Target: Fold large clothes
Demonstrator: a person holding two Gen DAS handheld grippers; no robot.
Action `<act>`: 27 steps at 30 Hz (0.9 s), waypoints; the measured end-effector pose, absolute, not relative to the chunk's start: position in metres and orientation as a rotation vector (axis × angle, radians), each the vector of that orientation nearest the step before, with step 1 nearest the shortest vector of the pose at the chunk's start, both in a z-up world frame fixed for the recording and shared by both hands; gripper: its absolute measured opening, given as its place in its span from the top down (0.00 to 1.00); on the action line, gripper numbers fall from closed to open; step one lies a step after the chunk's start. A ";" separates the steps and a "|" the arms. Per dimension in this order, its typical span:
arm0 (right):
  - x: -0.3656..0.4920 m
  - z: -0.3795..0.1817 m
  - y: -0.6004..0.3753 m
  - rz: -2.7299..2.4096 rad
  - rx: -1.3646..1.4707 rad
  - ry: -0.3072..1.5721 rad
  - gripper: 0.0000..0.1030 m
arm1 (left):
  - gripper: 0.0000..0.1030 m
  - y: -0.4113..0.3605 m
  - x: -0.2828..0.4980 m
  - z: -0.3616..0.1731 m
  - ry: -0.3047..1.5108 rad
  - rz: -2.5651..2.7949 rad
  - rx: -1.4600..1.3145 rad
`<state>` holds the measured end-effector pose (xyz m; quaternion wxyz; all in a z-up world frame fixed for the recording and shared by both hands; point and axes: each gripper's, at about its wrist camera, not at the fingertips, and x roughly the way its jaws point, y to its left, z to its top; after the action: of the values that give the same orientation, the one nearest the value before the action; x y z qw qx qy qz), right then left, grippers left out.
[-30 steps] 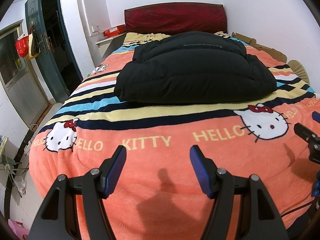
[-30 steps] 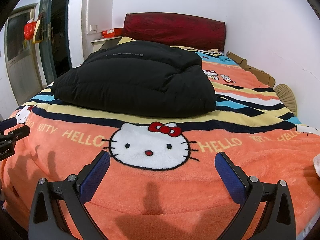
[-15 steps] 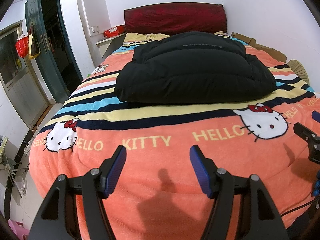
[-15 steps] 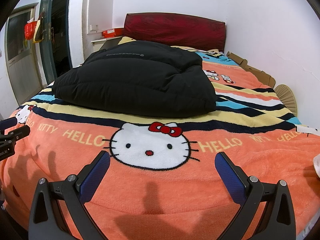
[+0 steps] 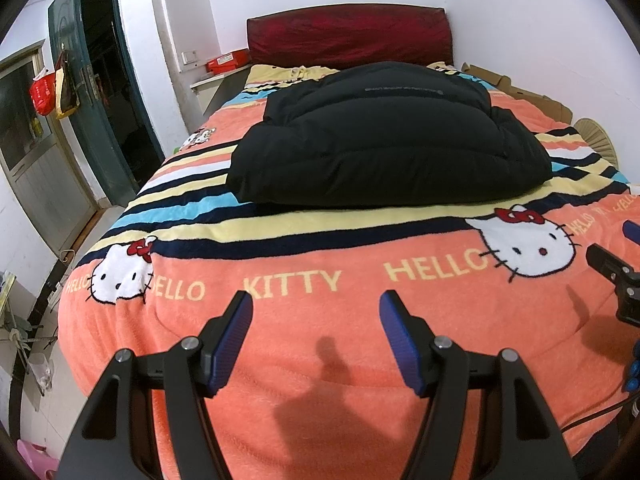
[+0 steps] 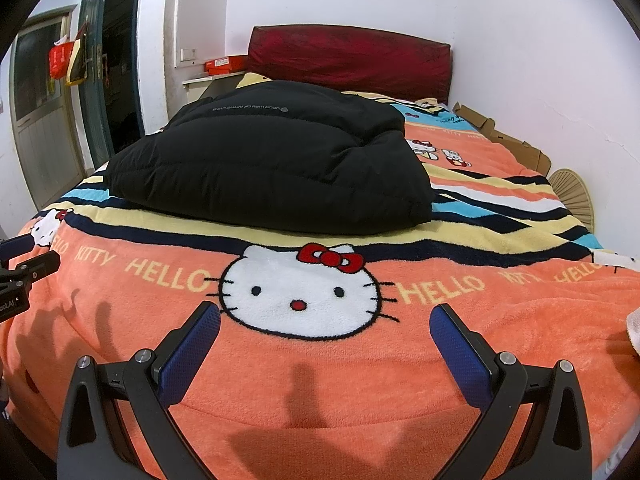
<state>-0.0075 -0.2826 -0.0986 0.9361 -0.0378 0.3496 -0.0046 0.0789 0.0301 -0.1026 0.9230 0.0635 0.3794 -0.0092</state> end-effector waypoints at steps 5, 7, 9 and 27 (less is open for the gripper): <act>-0.007 -0.099 -0.283 -0.008 -0.079 0.717 0.00 | 0.38 0.029 0.078 -0.103 0.777 -0.021 0.133; -0.008 -0.099 -0.283 -0.008 -0.080 0.716 0.00 | 0.38 0.030 0.078 -0.103 0.778 -0.022 0.134; -0.007 -0.099 -0.282 -0.007 -0.080 0.717 0.00 | 0.38 0.029 0.078 -0.103 0.777 -0.022 0.134; -0.007 -0.100 -0.283 -0.005 -0.082 0.719 0.00 | 0.38 0.028 0.079 -0.104 0.783 -0.032 0.138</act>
<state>-0.0073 -0.2829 -0.0999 0.9353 -0.0401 0.3515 -0.0024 0.0790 0.0284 -0.1040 0.9220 0.0674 0.3810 -0.0155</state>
